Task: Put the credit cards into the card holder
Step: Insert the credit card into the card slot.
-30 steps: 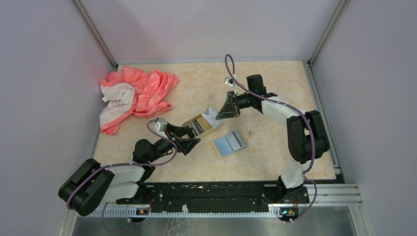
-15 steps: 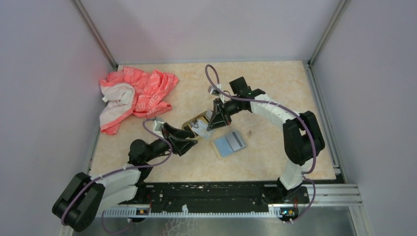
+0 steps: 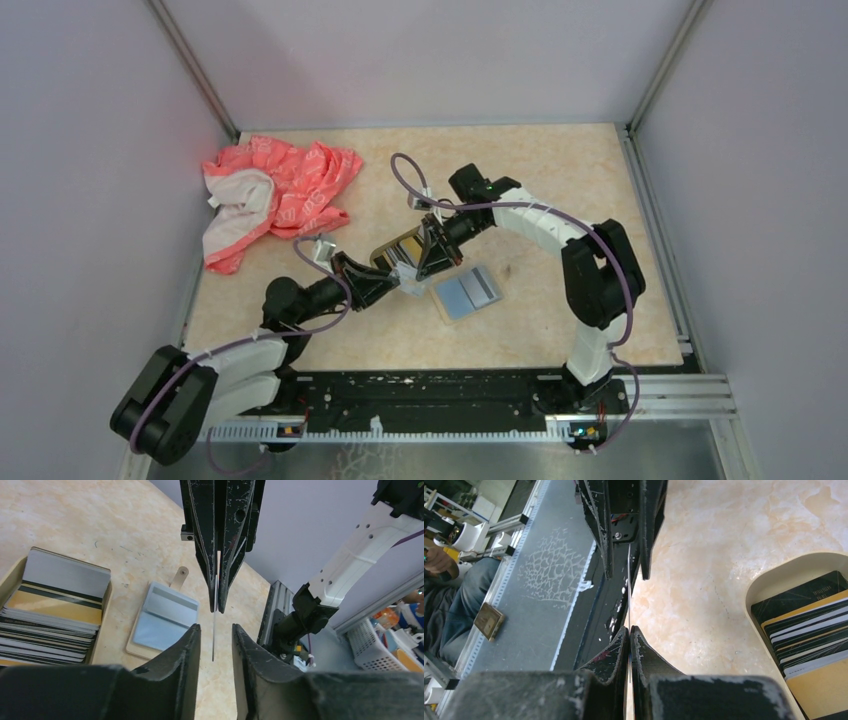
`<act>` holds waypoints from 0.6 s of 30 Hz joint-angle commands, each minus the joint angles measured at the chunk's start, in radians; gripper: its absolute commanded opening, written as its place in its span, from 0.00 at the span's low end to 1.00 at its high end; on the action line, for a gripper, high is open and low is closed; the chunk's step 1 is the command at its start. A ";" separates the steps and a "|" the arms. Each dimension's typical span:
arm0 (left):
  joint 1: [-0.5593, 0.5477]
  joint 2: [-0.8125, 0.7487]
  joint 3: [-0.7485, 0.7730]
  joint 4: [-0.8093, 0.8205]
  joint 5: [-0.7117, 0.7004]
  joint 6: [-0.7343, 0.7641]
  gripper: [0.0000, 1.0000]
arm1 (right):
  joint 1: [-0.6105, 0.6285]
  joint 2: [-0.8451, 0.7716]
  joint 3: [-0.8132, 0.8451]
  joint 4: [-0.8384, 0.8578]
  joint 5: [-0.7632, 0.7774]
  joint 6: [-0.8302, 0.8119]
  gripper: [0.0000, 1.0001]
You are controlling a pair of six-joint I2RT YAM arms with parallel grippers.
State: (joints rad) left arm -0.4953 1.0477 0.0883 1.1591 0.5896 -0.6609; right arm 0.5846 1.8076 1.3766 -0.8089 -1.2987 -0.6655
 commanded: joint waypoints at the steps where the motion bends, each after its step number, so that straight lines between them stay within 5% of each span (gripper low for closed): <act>1: 0.007 0.006 0.011 0.031 0.042 0.005 0.28 | 0.020 -0.001 0.045 -0.020 0.010 -0.048 0.00; 5: 0.009 0.012 0.014 0.018 0.056 0.023 0.00 | 0.026 0.000 0.045 -0.013 0.029 -0.039 0.00; 9: 0.011 0.022 0.006 0.014 0.063 0.033 0.00 | 0.026 0.001 0.043 -0.003 0.033 -0.028 0.00; 14: 0.012 0.043 -0.016 0.051 0.055 0.020 0.00 | 0.026 0.002 0.039 0.007 0.042 -0.018 0.21; 18: 0.012 0.067 -0.024 0.087 0.056 0.006 0.00 | 0.026 0.004 0.032 0.027 0.048 0.006 0.23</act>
State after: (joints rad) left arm -0.4881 1.0969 0.0837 1.1698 0.6235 -0.6521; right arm 0.5926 1.8111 1.3766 -0.8211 -1.2411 -0.6693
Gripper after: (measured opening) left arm 0.007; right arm 0.225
